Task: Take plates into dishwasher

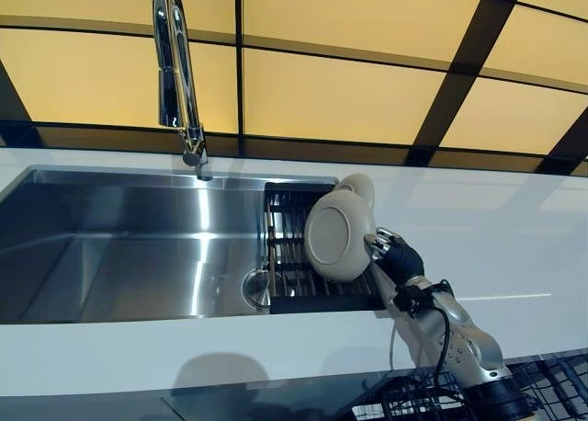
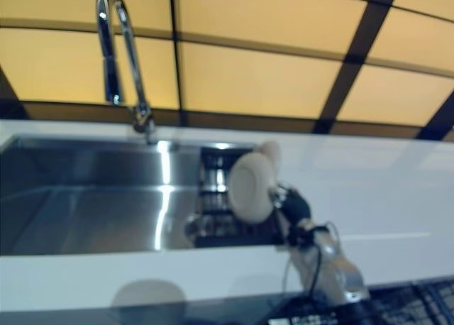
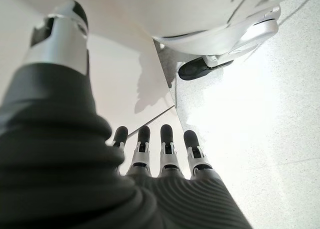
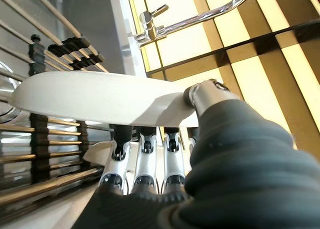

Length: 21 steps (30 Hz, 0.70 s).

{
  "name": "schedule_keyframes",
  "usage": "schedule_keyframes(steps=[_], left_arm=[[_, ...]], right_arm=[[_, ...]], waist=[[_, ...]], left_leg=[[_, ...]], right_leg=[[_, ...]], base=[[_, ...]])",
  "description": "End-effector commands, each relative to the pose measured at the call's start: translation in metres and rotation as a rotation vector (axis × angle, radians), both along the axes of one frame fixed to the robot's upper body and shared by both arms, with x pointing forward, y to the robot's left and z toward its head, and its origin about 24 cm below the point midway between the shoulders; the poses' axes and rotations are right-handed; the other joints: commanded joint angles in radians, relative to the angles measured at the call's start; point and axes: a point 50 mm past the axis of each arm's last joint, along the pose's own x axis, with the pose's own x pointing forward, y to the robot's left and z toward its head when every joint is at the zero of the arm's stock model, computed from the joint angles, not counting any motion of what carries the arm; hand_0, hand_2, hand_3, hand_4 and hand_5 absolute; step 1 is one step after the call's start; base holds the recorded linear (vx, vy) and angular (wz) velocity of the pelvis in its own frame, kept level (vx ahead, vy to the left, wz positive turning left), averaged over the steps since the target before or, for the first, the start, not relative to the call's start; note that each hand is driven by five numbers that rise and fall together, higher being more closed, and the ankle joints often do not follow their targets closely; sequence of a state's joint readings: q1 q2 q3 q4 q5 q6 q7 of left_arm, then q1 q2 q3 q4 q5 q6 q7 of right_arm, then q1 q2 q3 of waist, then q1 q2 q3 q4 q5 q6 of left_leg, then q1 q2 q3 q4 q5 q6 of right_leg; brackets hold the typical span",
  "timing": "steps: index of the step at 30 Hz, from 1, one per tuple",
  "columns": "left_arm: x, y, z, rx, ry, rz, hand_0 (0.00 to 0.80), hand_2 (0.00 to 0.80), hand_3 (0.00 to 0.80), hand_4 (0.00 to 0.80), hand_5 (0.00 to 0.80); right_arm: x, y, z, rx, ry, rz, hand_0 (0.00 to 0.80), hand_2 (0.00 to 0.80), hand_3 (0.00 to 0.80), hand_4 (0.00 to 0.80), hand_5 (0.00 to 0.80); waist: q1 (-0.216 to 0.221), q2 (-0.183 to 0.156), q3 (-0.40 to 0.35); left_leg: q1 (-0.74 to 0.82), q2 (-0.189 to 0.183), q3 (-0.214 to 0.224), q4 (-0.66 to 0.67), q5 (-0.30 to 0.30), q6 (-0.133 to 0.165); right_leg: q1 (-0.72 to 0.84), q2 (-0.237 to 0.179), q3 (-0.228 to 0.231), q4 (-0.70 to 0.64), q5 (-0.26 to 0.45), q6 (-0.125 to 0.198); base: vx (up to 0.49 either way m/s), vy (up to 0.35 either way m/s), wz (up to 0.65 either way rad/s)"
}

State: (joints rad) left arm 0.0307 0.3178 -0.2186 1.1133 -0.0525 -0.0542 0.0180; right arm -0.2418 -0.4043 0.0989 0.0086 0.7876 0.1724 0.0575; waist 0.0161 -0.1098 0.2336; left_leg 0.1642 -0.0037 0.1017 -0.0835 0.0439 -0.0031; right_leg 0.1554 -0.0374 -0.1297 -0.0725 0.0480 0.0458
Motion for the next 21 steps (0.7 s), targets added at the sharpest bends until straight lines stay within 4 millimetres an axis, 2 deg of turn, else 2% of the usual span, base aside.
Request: schedule_keyframes(steps=[1, 13, 21], left_arm=[[0.006, -0.001, 0.001, 0.017, -0.009, -0.076, 0.000, 0.000, 0.000, 0.000, 0.000], [0.009, 0.000, 0.003, 0.014, -0.023, -0.081, 0.000, 0.000, 0.000, 0.000, 0.000], [0.007, 0.004, 0.003, 0.022, -0.017, -0.072, 0.000, 0.000, 0.000, 0.000, 0.000]], right_arm=[[0.004, 0.002, 0.058, -0.007, -0.256, 0.000, 0.800, 0.800, 0.800, 0.800, 0.800], [0.000, -0.012, 0.088, -0.024, -0.374, -0.066, 0.800, 0.800, 0.800, 0.800, 0.800], [-0.002, -0.023, 0.119, -0.043, -0.484, -0.166, 0.800, 0.800, 0.800, 0.800, 0.800]], waist=[[0.028, -0.018, -0.052], [0.018, -0.026, -0.056], [0.013, -0.027, -0.067]], left_leg=[[-0.034, -0.025, 0.005, 0.090, -0.085, 0.043], [-0.034, -0.022, 0.010, 0.090, -0.087, 0.039], [-0.033, -0.022, 0.011, 0.080, -0.086, 0.034]], right_leg=[[-0.068, -0.070, -0.016, 0.047, 0.086, 0.108], [-0.069, -0.065, -0.007, 0.044, 0.085, 0.106], [-0.067, -0.061, -0.003, 0.038, 0.082, 0.103]], base=[[0.000, 0.000, 0.00], [0.000, 0.000, 0.00], [0.000, 0.000, 0.00]])
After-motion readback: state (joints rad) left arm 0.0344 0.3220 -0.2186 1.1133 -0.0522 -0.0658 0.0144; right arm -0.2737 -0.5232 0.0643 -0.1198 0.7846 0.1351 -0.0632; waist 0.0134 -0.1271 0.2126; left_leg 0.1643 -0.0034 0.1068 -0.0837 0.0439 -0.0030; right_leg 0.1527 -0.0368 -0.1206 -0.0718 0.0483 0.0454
